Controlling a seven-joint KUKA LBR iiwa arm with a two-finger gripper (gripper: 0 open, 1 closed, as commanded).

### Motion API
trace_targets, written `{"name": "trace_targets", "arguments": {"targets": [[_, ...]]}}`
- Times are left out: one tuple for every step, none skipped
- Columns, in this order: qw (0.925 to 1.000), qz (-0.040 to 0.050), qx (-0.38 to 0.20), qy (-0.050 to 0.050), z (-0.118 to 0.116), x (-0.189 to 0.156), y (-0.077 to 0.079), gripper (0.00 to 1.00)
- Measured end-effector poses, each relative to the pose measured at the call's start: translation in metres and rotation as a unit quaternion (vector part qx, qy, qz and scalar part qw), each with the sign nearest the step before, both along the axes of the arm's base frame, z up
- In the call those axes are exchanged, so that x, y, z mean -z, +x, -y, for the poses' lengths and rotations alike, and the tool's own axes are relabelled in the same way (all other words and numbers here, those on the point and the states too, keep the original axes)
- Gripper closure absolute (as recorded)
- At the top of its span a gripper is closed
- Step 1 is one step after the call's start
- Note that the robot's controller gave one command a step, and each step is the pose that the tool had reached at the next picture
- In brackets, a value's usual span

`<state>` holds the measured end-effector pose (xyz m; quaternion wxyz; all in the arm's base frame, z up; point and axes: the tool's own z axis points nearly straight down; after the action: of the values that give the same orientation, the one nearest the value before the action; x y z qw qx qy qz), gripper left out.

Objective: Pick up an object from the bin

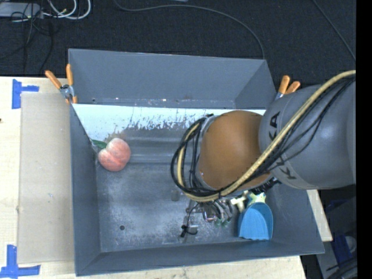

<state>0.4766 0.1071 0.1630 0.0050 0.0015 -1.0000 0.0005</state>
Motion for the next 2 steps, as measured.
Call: {"name": "trace_targets", "arguments": {"targets": [[1.0000, 0.0034, 0.002, 0.000, 0.001, -0.004, 0.002, 0.00], [0.9997, 0.0033, -0.023, 0.001, 0.059, 0.050, 0.002, 0.00]]}}
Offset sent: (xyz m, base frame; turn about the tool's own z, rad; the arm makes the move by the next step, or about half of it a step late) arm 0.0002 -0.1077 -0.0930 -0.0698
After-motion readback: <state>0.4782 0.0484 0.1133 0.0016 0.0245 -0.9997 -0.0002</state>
